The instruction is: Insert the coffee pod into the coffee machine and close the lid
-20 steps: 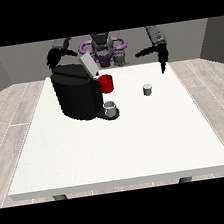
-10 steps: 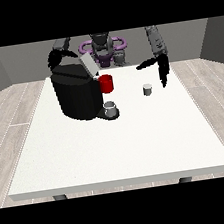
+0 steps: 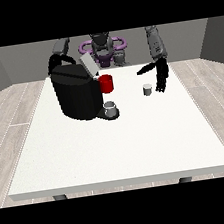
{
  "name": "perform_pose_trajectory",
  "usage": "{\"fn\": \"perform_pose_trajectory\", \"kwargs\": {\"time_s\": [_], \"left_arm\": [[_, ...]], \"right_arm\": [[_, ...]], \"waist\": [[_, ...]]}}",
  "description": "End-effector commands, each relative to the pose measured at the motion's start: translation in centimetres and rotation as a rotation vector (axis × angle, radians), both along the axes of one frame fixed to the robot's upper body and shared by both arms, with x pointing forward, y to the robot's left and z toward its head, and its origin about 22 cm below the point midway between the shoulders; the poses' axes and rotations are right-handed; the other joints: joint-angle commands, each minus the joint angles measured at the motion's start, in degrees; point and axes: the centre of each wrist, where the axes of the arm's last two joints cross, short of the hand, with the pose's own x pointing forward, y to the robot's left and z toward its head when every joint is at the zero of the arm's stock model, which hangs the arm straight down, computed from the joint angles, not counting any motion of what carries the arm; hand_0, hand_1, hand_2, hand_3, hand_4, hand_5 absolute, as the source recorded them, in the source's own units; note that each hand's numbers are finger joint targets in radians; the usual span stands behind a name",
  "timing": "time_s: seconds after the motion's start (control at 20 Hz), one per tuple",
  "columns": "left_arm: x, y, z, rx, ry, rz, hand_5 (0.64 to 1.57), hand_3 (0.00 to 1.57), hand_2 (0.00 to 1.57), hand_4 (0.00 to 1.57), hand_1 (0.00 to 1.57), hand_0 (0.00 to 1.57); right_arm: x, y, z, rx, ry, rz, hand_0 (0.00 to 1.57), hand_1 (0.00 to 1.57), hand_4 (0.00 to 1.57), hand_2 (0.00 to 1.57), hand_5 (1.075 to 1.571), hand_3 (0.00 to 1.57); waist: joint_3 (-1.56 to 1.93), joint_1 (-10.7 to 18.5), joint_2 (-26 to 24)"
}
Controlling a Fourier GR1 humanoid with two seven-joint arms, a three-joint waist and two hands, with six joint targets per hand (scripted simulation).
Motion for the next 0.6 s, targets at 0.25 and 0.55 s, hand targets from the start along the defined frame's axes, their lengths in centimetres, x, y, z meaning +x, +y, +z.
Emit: {"fn": "perform_pose_trajectory", "kwargs": {"time_s": [0.25, 0.55], "left_arm": [[0.4, 1.2, -0.5, 0.141, 0.048, 0.009, 1.571, 0.48, 0.74, 0.0, 0.62, 0.62], [1.5, 1.5, 0.4, 0.244, 0.034, -0.004, 1.571, 0.44, 0.69, 0.0, 0.54, 0.54]], "right_arm": [[0.0, 0.7, -2.2, -0.056, 0.058, -0.003, 0.0, 0.0, 0.42, 0.0, 1.571, 0.0], [2.0, 0.4, 1.0, -0.048, 0.017, -0.015, 0.0, 0.0, 0.43, 0.0, 1.571, 0.0]], "waist": [[-0.01, -0.16, 1.34], [-0.01, -0.84, 2.14]]}}
